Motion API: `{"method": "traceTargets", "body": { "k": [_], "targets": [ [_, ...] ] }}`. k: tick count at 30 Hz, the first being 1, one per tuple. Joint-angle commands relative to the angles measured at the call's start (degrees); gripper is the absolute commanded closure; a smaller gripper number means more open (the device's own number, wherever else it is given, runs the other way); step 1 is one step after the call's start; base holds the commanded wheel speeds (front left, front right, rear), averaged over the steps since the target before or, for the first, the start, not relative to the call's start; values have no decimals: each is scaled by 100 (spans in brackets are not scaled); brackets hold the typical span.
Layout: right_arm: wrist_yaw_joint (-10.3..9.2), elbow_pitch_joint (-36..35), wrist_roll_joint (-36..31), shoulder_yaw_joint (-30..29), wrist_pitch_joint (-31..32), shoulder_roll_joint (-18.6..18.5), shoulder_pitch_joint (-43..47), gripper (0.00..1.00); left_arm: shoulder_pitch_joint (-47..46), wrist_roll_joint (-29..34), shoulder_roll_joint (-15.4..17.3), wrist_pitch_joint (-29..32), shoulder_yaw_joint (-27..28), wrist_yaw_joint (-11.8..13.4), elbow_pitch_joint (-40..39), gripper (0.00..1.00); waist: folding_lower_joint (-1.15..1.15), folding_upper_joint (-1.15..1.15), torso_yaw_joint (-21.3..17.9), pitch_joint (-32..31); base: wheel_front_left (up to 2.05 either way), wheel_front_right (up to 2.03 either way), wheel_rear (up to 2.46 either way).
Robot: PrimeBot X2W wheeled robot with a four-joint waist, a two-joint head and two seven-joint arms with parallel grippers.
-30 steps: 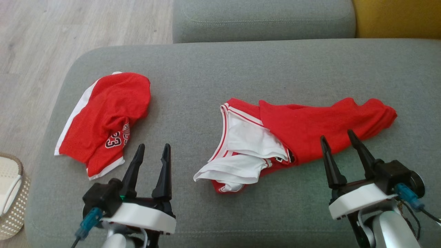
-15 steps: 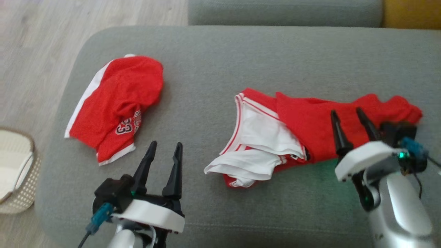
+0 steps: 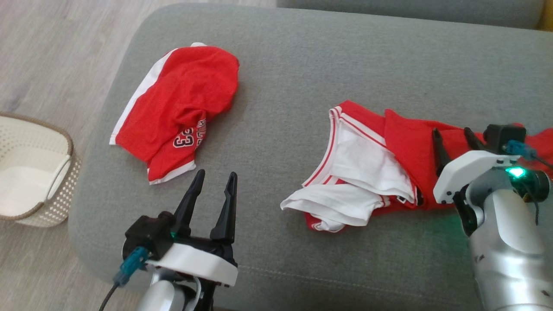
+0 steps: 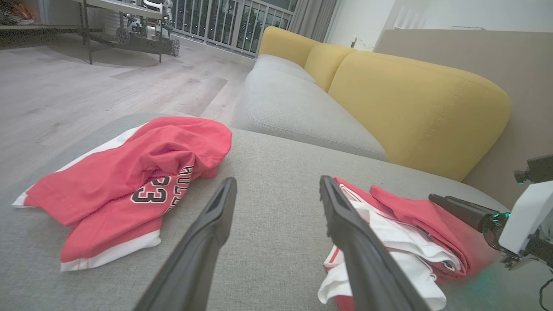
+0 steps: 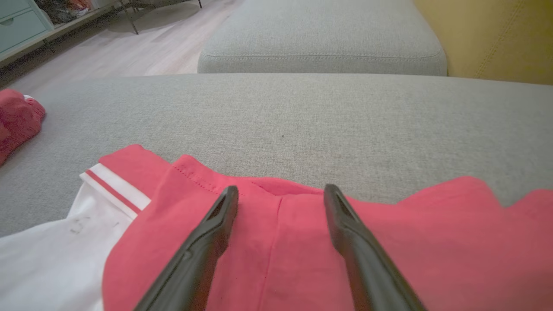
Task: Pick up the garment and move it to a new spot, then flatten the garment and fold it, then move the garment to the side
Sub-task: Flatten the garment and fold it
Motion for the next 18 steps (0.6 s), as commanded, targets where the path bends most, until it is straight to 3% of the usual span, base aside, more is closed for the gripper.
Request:
{"method": "traceTargets", "body": {
  "k": [1,7,8,10,11,18],
  "targets": [
    [-2,-14,-103,45,3,13,-297,0,-254,-28,3,-29,140,44,-188,0,0,0,56,43,0,0,0],
    [-2,408,-200,-99,43,13,-468,0,-277,-41,3,-29,143,63,-189,0,0,0,94,74,0,0,0],
    [-2,501,-159,-119,59,13,-498,19,-281,-42,3,-29,149,64,-186,0,0,0,93,77,0,0,0],
    [-2,666,-89,-123,73,13,-563,96,-292,-44,3,-29,162,69,-181,0,0,0,83,83,0,0,0],
    [-2,730,-59,-119,56,13,-596,100,-296,-47,3,-29,172,75,-181,0,0,0,74,86,0,0,0],
    [-2,970,66,-40,-305,13,-764,100,-333,-56,3,-29,197,92,-177,0,0,0,-23,61,0,0,0]
  ]
}}
